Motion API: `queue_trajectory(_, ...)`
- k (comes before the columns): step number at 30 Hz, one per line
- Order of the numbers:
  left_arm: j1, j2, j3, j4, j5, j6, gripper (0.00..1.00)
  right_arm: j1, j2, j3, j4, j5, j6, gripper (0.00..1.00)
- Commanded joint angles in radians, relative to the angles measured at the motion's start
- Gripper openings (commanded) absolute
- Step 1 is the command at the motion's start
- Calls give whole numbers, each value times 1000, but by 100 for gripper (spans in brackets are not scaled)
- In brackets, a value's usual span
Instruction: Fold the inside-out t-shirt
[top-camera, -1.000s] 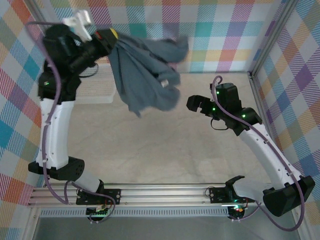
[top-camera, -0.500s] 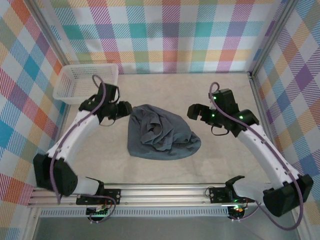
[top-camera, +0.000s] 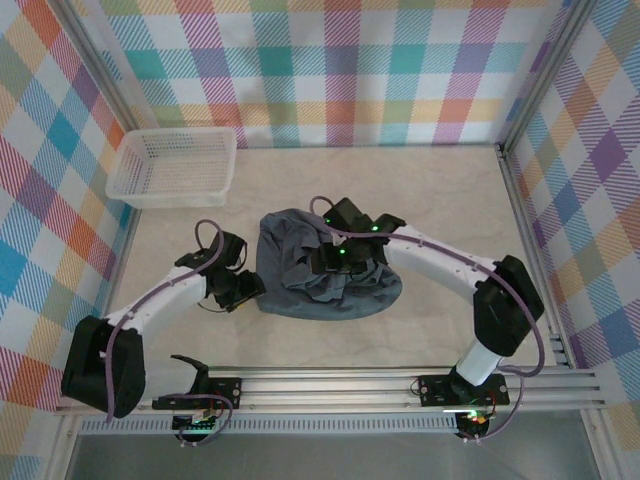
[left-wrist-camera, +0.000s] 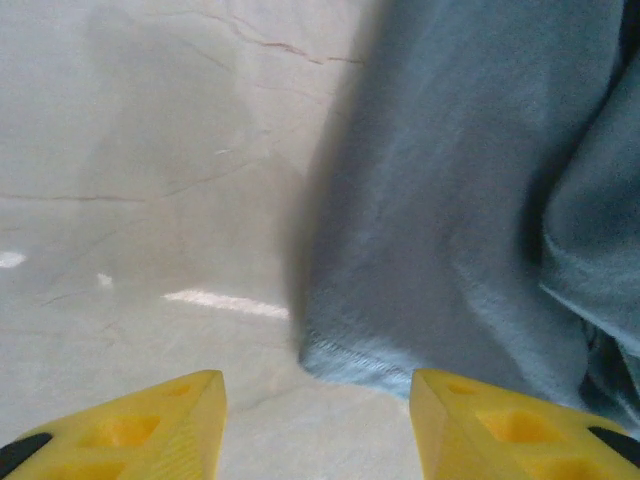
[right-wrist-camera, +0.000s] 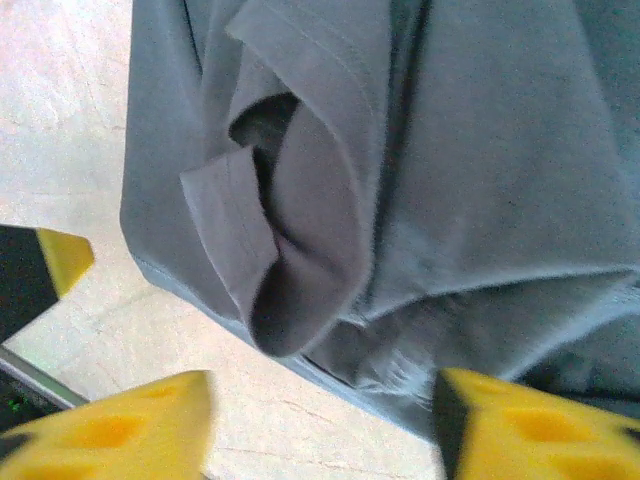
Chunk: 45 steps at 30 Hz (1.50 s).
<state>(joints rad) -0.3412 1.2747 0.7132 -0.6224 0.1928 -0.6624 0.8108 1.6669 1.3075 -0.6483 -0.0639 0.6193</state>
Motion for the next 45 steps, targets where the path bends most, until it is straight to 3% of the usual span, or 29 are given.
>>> queue_trajectory(1, -12, 60, 0, 111, 72, -16, 50, -1, 63, 69, 9, 110, 8, 45)
queue_trajectory(2, -12, 81, 6, 118, 61, -18, 50, -1, 87, 89, 2, 122, 9, 48)
queue_trajectory(3, -12, 110, 13, 119, 40, -20, 48, -1, 114, 111, -8, 133, 9, 61)
queue_trajectory(4, -12, 138, 24, 122, 26, -18, 47, 0, 140, 135, -24, 137, 11, 67)
queue_trajectory(6, -12, 184, 37, 130, 15, -16, 43, -1, 175, 175, -45, 114, 2, 59)
queue_trajectory(9, -12, 237, 53, 140, 2, -27, 33, -1, 178, 193, -42, 77, -9, 38)
queue_trajectory(13, -10, 273, 88, 126, 0, -25, 0, -5, 96, 209, -43, 103, -36, 0)
queue_trajectory(18, 52, 132, 214, -26, -56, 40, 0, -22, -83, 276, -66, 257, -137, 0)
queue_trajectory(21, 125, -15, 453, -197, -139, 121, 0, -54, -220, 329, -70, 403, -234, 0)
queue_trajectory(23, 146, -75, 673, -279, -255, 219, 0, -94, -330, 342, -21, 499, -306, 0)
queue_trajectory(28, 148, -109, 1037, -296, -431, 428, 0, -178, -528, 358, 177, 615, -471, 0)
queue_trajectory(36, 148, -218, 1135, -139, -395, 532, 0, -177, -654, 504, 294, 710, -607, 0)
queue_trajectory(45, 148, -175, 1290, -213, -428, 471, 0, -177, -688, 561, 273, 695, -624, 0)
